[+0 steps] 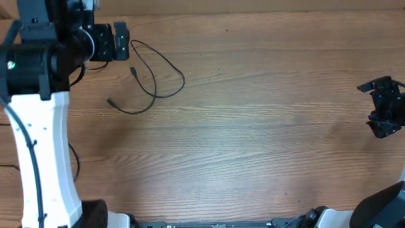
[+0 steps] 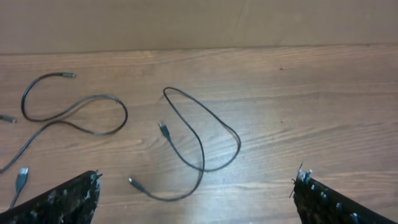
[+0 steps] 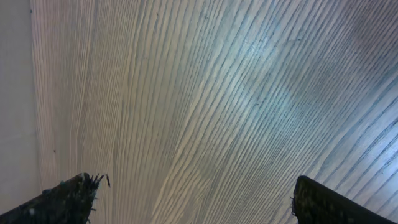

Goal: Untangle cables

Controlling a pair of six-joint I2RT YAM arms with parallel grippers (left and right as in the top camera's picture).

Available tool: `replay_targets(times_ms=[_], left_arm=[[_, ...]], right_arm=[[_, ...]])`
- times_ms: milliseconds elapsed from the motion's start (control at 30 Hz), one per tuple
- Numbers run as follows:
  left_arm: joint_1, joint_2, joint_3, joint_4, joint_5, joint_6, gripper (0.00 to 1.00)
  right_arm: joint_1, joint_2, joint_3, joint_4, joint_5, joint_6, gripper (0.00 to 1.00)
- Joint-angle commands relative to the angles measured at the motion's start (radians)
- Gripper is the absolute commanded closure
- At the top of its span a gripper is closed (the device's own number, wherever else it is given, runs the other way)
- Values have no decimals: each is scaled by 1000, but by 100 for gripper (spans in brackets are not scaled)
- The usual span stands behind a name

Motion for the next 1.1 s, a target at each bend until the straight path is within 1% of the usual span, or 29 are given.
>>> replay_targets(times_ms=[0, 133, 200, 267, 333, 433, 600, 700, 767, 833, 1067], left_arm=[[1, -133, 6, -29, -35, -27, 0], [1, -245, -6, -108, -64, -28, 1], [1, -315, -42, -143, -94, -30, 1], [1, -380, -95, -143, -118, -31, 1], [1, -478, -182, -114, -146, -31, 0], [1, -644, -344, -43, -134, -34, 0], [1, -923, -628, 63, -134, -99, 0], [1, -1058, -753, 73, -134, -131, 1], [1, -1108, -798, 72, -135, -135, 0], [1, -1138, -822, 37, -138, -134, 0], [1, -1145, -826, -220, -138, -134, 0]], right_arm=[[-1, -13, 16, 5, -1, 3, 0], [-1, -13, 17, 5, -1, 3, 0], [-1, -13, 16, 5, -1, 3, 0], [-1, -13, 16, 5, -1, 3, 0], [-1, -13, 17, 5, -1, 3, 0], [-1, -13, 17, 5, -1, 3, 0], [-1, -13, 17, 5, -1, 3, 0], [-1, -13, 17, 5, -1, 3, 0], [-1, -13, 16, 5, -1, 3, 0], [-1, -13, 16, 5, -1, 3, 0], [-1, -13, 16, 5, -1, 3, 0]])
